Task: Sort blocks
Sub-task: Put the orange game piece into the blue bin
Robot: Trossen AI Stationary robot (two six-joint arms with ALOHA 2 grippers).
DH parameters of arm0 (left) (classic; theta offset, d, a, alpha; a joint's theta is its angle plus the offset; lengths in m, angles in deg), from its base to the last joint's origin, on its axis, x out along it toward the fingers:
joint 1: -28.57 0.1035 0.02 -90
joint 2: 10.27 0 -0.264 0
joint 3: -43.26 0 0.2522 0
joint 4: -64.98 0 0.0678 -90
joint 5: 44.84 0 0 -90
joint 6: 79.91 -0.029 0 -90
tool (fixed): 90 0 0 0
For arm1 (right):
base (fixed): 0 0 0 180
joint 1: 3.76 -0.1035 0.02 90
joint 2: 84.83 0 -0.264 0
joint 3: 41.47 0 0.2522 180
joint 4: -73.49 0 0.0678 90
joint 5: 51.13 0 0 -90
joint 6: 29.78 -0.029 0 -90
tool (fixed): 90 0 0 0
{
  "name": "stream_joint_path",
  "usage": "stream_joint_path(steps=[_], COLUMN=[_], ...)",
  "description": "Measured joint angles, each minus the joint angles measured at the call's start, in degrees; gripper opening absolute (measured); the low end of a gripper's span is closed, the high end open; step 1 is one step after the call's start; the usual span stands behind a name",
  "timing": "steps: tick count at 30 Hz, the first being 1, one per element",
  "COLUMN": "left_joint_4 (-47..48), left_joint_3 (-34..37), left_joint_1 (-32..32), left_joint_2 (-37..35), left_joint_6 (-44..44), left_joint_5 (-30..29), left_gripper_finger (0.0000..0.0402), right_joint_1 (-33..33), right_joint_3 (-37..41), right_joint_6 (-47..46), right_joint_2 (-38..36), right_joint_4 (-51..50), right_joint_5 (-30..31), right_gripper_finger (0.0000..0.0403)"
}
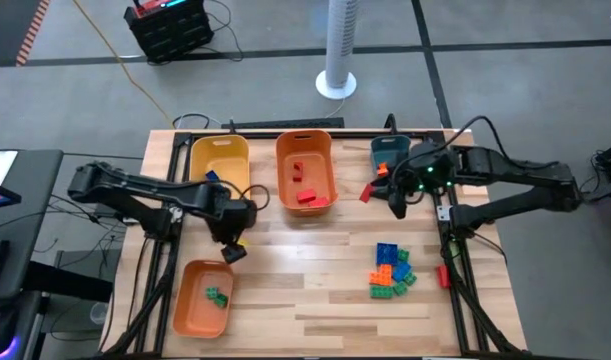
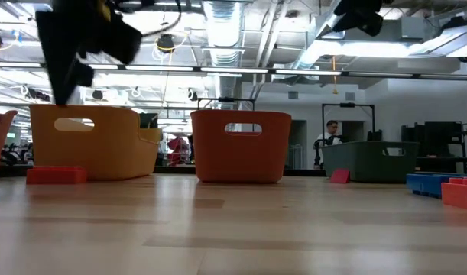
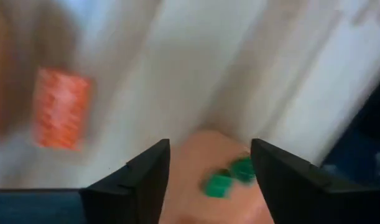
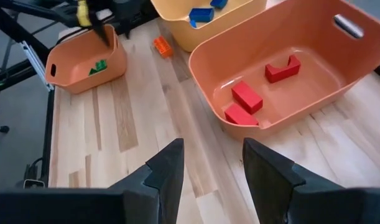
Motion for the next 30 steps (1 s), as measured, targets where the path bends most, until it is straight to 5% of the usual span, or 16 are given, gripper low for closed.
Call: stream_joint_path(steps=[15,30], left_joint_4=[5.1,12.7], left_joint_3=[0.1,-3.3], left_joint_1=[2.3,1.7], left_joint_2=[13.2,15.3], left_joint_6=[-35.0,-34.5], left_joint_5=[-15.0,-8.8], left_gripper_finger=[0.0198,0.0199], right_joint_1=[-0.7,0.0], right_joint_3=[0.0,0.0], right_joint_6=[-3.9,-4.7], right_joint_2=[2.0,2.0], right_joint_4=[2.1,2.1], right_joint_5=[0.7,1.4], right_gripper_finger=[0.0177,0.0177])
